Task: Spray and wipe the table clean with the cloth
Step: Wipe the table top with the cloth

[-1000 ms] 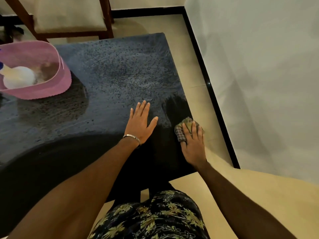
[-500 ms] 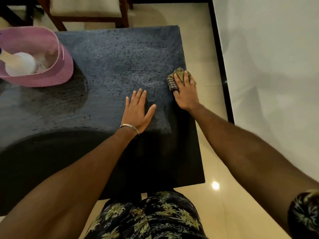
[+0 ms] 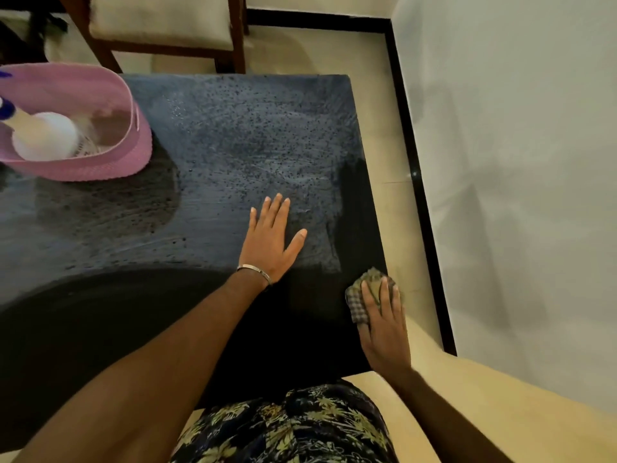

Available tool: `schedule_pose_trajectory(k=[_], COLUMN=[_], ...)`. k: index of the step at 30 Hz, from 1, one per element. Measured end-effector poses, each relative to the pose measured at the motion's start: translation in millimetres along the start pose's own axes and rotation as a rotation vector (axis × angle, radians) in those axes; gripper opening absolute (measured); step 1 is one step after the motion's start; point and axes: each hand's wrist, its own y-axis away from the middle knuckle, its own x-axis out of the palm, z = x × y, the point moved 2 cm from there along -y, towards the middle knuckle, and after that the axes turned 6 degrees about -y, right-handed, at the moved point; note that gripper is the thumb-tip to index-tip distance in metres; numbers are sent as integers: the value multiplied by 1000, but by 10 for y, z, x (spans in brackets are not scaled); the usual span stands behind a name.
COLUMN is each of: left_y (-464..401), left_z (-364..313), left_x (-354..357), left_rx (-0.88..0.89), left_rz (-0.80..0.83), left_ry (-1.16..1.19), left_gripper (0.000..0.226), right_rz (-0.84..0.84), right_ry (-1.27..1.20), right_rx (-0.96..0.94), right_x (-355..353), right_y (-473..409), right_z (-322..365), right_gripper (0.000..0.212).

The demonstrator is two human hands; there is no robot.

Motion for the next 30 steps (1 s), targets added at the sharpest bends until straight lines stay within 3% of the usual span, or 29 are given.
schedule_pose_trajectory(k=[4, 6, 9, 12, 14, 16, 18, 23, 25, 27, 30], left_y=[36, 63, 31, -45, -81, -101, -108, -40, -34, -55, -99], left_z=[157, 242, 407, 558, 640, 702, 745, 795, 788, 755, 644], left_x=[-71, -132, -264, -415, -477, -502, -506, -434, -398, -368, -360], left_rx=[-14, -25, -14, -36, -49, -48, -48, -64, -70, -87, -87], left_rz=[2, -27, -70, -96, -103, -97, -89, -66, -53, -46, -45], left_ry=[37, 40, 3, 4, 2, -1, 4, 30, 30, 25, 22], left_gripper=[77, 78, 80, 79, 79, 79, 81, 79, 79, 80, 79], right_rz=[-58, -38, 60, 200, 338, 349, 237, -44, -91, -112, 54], right_ry=[59, 87, 177, 274, 289, 260, 229, 94, 46, 80, 126], right_rx=[52, -9, -239, -486, -685, -823, -777, 25, 175, 125, -300], right_x=[-229, -216, 77, 561, 744, 716, 489, -329, -371, -134, 406], right_y=[-1052, -1361, -1289, -821, -524, -418, -508, -1064, -1116, -984, -475], right_z=[475, 876, 1651, 2334, 2538, 2424, 2076, 555, 492, 838, 1598], right_gripper=[69, 71, 73, 62, 55, 60, 71, 73, 72, 70, 78])
